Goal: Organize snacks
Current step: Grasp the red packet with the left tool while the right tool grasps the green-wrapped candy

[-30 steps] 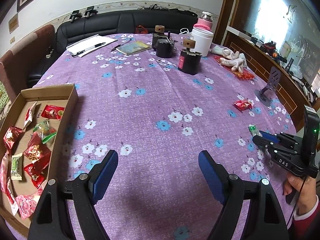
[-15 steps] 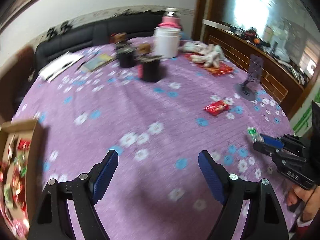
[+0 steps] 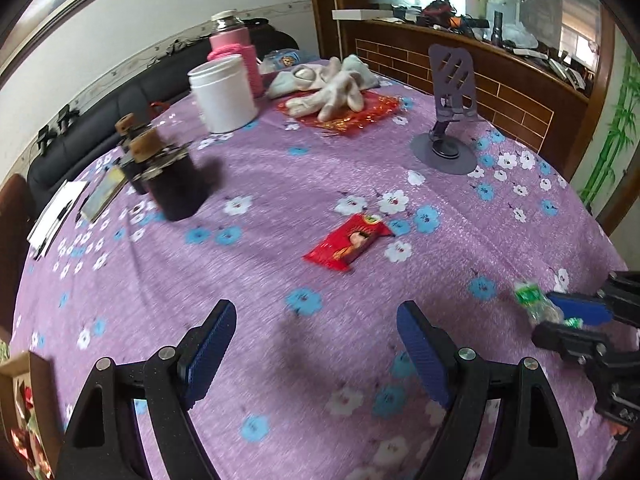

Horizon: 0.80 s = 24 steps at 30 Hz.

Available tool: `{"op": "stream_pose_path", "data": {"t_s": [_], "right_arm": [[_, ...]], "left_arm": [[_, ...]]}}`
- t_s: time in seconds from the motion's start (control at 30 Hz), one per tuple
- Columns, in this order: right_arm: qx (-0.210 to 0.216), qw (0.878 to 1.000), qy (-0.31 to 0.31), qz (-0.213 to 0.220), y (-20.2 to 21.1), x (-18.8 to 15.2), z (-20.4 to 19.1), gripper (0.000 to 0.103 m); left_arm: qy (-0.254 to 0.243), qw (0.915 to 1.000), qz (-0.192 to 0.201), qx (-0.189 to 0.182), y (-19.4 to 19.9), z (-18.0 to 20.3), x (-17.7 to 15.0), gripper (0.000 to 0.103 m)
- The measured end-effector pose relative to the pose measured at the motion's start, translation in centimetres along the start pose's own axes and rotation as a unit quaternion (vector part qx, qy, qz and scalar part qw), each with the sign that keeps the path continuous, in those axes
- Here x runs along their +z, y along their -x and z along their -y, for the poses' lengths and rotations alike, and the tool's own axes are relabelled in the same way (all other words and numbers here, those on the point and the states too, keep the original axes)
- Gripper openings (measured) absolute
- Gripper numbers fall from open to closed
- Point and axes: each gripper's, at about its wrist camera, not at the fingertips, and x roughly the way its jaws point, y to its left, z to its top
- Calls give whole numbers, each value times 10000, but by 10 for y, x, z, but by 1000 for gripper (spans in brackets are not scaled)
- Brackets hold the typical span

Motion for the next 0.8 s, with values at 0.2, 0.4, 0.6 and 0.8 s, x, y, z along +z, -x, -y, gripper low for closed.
{"op": "stream_pose_path", "data": {"t_s": [0.2, 0.4, 0.6, 0.8], "right_arm": [[135, 9997, -206, 18, 4, -6, 7, 19], [219, 9994, -278, 48, 7, -9, 7, 19], [271, 9991, -319, 85, 10, -9, 8, 19], [285, 9989, -354, 100, 11, -8, 10, 19]], "left_arm": [[-54, 10000, -7, -44, -16, 8, 17, 85], [-226, 9997, -101, -77, -38, 17, 35, 85], [-263, 9992, -276, -148, -61, 16, 44, 85], [-68, 9982, -366, -476, -72, 10, 44, 80]]}}
